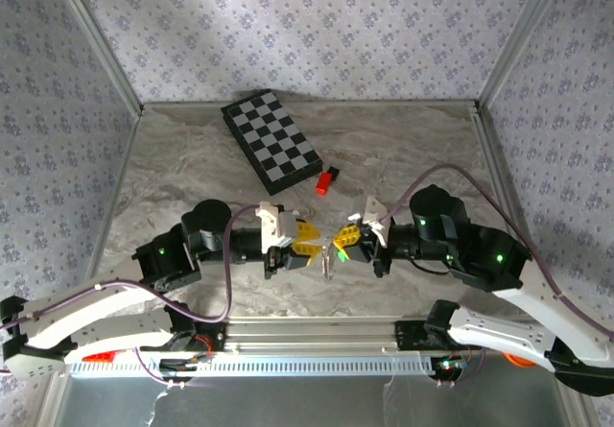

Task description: Put the keys on the keyring

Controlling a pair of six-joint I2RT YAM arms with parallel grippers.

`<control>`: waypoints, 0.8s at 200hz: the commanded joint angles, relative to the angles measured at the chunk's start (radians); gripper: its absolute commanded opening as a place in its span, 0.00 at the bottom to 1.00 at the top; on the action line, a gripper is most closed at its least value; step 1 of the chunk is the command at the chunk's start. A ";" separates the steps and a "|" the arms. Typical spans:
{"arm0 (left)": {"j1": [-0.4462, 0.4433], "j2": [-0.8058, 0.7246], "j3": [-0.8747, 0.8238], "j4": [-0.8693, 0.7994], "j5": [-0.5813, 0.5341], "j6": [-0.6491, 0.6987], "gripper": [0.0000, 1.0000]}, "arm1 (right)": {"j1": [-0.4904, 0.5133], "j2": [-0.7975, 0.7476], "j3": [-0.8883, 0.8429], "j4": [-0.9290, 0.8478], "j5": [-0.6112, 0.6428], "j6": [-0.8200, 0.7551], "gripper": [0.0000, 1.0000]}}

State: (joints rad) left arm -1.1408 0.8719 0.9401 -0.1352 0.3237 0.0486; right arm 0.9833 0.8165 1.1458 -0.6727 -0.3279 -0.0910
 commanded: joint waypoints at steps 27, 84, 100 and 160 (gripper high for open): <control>-0.004 0.014 0.028 -0.018 -0.006 0.022 0.30 | 0.021 0.018 0.038 -0.058 0.021 -0.025 0.00; -0.004 0.047 0.029 -0.011 -0.005 0.020 0.31 | 0.044 0.029 0.038 -0.053 0.032 -0.036 0.00; -0.004 0.055 0.031 -0.009 -0.005 0.021 0.31 | 0.047 0.032 0.037 -0.054 0.035 -0.036 0.00; -0.003 0.069 0.032 -0.018 -0.016 0.035 0.21 | 0.066 0.044 0.075 -0.065 0.039 -0.045 0.00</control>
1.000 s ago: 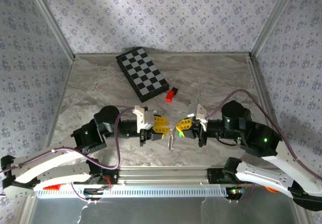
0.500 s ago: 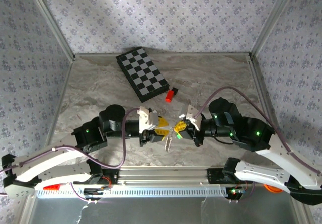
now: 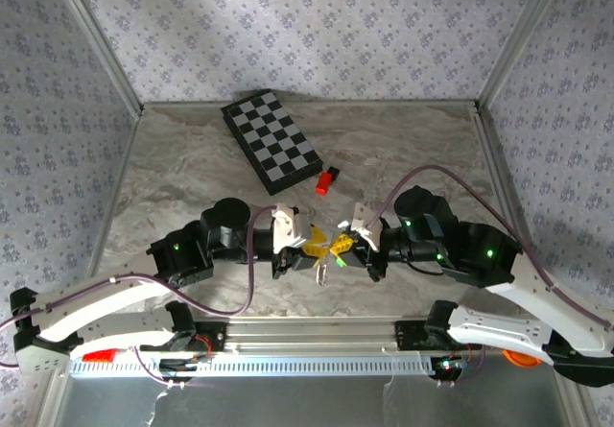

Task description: Put the keys on the keyring

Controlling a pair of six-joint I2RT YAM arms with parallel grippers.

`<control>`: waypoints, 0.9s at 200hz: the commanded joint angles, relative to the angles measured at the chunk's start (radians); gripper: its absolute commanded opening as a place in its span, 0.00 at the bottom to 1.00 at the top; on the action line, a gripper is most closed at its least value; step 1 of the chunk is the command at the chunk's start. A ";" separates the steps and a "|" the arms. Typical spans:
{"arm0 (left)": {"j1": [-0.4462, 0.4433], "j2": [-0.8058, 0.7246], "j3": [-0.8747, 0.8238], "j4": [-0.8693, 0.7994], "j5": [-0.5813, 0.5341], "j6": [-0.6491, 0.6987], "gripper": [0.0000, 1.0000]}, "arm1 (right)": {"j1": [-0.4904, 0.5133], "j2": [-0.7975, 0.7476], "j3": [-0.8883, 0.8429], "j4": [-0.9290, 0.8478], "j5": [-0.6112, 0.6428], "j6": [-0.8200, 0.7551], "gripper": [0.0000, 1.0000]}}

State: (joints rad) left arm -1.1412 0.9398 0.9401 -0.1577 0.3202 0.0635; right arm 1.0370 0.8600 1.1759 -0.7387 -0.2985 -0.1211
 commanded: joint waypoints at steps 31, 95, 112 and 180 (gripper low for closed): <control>-0.002 -0.002 0.035 0.004 -0.011 0.022 0.13 | 0.023 0.006 0.048 -0.001 0.020 -0.019 0.00; -0.003 -0.014 0.027 0.008 -0.009 0.020 0.10 | 0.050 0.031 0.057 -0.017 0.040 -0.033 0.00; -0.003 -0.011 0.025 0.010 -0.006 0.020 0.08 | 0.059 0.032 0.058 -0.018 0.045 -0.035 0.00; -0.003 -0.021 0.005 0.050 0.009 0.009 0.00 | 0.095 0.029 0.048 -0.014 0.073 -0.035 0.00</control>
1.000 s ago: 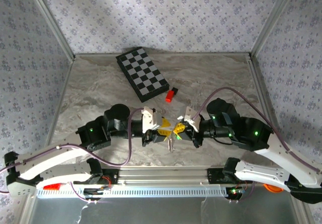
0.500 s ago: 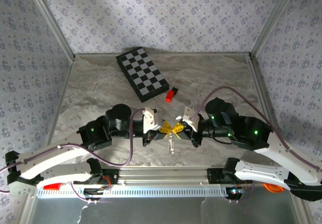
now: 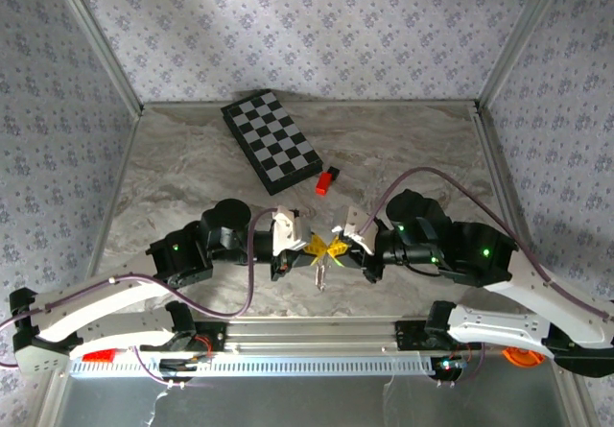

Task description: Put the keys on the keyring

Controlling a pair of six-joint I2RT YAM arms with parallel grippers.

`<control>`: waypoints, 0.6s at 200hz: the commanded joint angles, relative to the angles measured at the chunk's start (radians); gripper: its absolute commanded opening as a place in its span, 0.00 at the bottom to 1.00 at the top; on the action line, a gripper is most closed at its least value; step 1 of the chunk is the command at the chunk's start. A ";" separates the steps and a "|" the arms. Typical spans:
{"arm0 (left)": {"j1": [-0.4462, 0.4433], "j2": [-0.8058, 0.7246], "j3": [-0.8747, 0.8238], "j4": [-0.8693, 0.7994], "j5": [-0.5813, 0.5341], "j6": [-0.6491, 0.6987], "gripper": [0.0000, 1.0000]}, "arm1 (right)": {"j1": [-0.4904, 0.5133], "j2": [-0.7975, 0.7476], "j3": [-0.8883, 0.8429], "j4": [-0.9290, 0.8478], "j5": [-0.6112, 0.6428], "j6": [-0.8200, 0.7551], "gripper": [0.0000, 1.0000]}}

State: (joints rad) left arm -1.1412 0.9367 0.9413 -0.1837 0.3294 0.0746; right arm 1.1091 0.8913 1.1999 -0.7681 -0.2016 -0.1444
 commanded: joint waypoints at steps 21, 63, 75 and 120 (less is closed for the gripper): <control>-0.003 -0.018 0.002 0.090 -0.027 -0.013 0.00 | 0.022 -0.022 0.001 0.045 0.000 -0.003 0.18; -0.003 -0.020 -0.006 0.118 0.011 -0.019 0.00 | 0.013 -0.101 -0.079 0.113 -0.013 0.028 0.43; -0.003 -0.028 -0.017 0.138 0.027 -0.022 0.00 | 0.005 -0.135 -0.103 0.135 -0.002 0.031 0.47; -0.003 -0.059 -0.057 0.221 0.065 -0.022 0.00 | -0.047 -0.199 -0.146 0.188 -0.090 0.066 0.51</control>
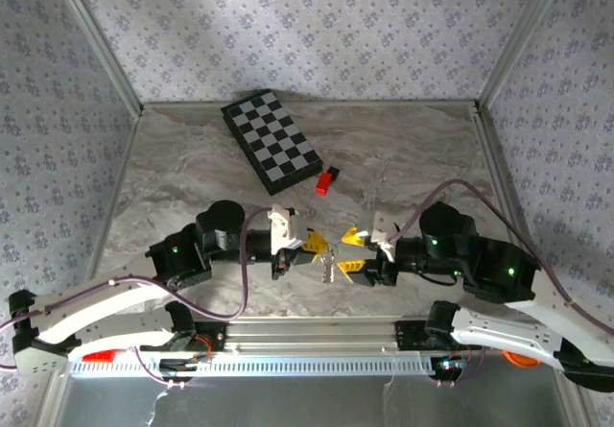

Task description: Put the keys on the keyring

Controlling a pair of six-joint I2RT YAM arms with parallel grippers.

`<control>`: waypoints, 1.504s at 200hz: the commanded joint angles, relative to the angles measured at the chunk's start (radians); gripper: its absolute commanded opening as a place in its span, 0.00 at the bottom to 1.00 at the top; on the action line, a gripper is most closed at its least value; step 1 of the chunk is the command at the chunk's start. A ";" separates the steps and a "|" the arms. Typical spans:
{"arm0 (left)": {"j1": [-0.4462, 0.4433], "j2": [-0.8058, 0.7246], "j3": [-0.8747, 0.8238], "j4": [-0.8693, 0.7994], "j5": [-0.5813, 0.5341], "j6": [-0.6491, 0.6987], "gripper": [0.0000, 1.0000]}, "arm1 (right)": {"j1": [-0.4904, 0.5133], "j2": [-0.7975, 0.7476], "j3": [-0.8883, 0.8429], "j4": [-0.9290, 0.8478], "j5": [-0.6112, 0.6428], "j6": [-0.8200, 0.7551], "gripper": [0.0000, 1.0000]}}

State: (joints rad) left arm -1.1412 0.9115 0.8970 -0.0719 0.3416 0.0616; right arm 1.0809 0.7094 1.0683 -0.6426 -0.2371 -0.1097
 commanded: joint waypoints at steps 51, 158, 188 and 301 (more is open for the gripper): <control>-0.003 -0.030 -0.013 0.142 0.125 -0.012 0.00 | -0.036 -0.014 -0.034 0.086 -0.089 0.046 0.40; -0.003 -0.026 -0.014 0.157 0.150 -0.016 0.00 | -0.043 0.009 -0.044 0.093 -0.112 0.036 0.25; -0.002 -0.031 -0.017 0.162 0.153 -0.018 0.00 | -0.044 0.010 -0.048 0.104 -0.112 0.031 0.21; -0.003 -0.038 -0.023 0.170 0.154 -0.024 0.00 | -0.038 0.025 -0.070 0.117 -0.104 0.016 0.02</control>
State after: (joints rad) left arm -1.1408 0.8917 0.8665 0.0360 0.4637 0.0513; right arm 1.0401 0.7265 1.0077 -0.5476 -0.3386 -0.0868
